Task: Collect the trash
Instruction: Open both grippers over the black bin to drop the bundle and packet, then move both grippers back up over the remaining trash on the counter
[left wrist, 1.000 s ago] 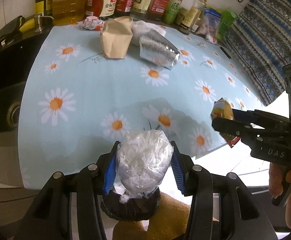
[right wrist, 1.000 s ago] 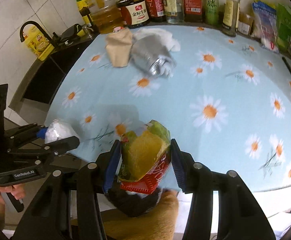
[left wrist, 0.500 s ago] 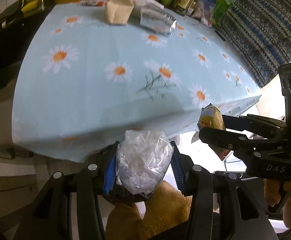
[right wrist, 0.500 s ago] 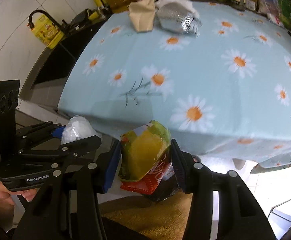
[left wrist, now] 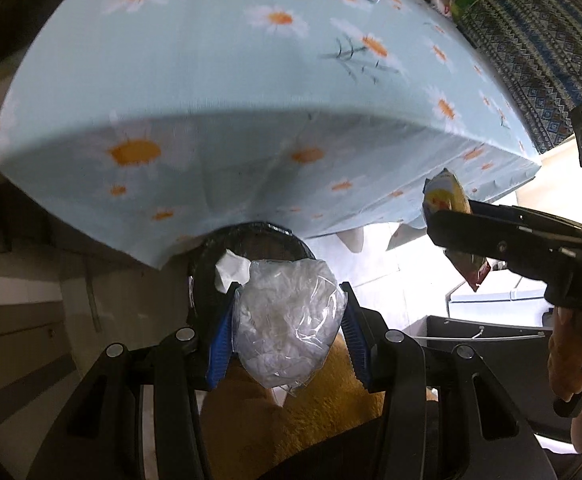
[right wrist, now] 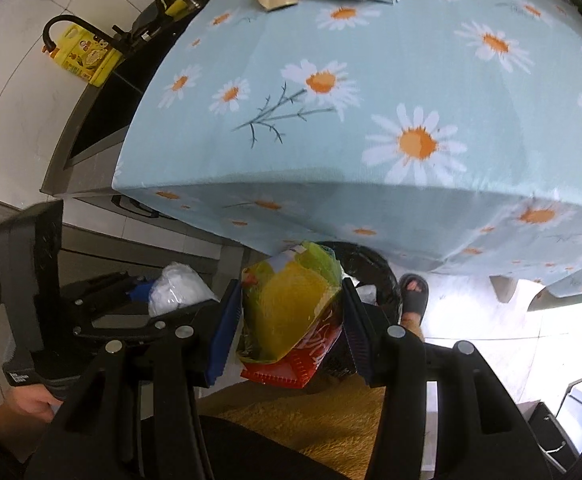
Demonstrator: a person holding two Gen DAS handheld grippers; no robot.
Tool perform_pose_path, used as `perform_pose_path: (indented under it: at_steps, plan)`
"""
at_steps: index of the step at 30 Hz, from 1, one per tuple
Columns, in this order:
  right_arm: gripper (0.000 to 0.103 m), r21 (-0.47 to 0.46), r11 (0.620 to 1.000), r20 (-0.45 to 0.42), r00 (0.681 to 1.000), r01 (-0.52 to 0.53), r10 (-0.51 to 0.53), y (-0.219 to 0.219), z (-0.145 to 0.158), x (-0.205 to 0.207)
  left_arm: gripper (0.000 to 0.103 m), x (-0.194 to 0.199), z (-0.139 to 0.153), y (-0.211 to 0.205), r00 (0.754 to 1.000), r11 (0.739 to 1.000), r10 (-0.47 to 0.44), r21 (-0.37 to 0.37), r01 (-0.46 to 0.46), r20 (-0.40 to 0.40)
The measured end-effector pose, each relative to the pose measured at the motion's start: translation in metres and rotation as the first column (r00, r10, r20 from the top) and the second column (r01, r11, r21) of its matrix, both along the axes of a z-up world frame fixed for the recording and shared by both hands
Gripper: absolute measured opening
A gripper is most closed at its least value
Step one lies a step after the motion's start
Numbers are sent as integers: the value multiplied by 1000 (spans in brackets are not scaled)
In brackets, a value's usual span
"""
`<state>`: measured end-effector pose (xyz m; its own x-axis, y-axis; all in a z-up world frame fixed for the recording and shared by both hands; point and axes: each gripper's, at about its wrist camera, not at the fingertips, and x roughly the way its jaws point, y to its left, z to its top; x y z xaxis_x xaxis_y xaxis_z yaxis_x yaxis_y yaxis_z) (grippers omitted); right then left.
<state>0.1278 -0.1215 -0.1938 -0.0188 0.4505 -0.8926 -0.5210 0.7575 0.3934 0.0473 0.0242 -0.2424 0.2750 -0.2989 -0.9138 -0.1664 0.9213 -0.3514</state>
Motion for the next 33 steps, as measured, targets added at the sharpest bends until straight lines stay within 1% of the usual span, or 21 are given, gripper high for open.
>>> perform_pose_path:
  at_steps: [4,5,6,7,9,11,25,33]
  plan:
    - [51,-4,1000,-22,1000,-18,18,3,-5,1,47,-1,-6,-2,1000,1000,13,-9,-14,-22]
    - [57,-9,1000,-30,999,-22,22,4,-6,2,50,-1,-9,-2,999,1000,16,-8,-17,-37]
    - [61,-8,1000,-38,999,-24,23,4,-7,3,62,0,-11,-2,998,1000,20,-9,-21,-51]
    - [68,-8,1000,-41,999,-21,21,4,-8,5,66,0,-13,0,997,999,36,-17,-37,-63]
    - [68,-16,1000,-30,999,-17,16,4,-7,7,66,0,-14,2,997,998,48,-26,-50,-66]
    - [68,-14,1000,-30,999,-14,13,5,-6,10,66,1,-14,3,997,999,51,-15,-52,-66]
    - [68,-4,1000,-4,1000,-15,15,-1,7,15,66,2,-7,5,996,997,69,-15,-69,-58]
    - [68,22,1000,53,999,1,-2,-4,32,18,66,3,18,9,997,997,79,-15,-79,-13]
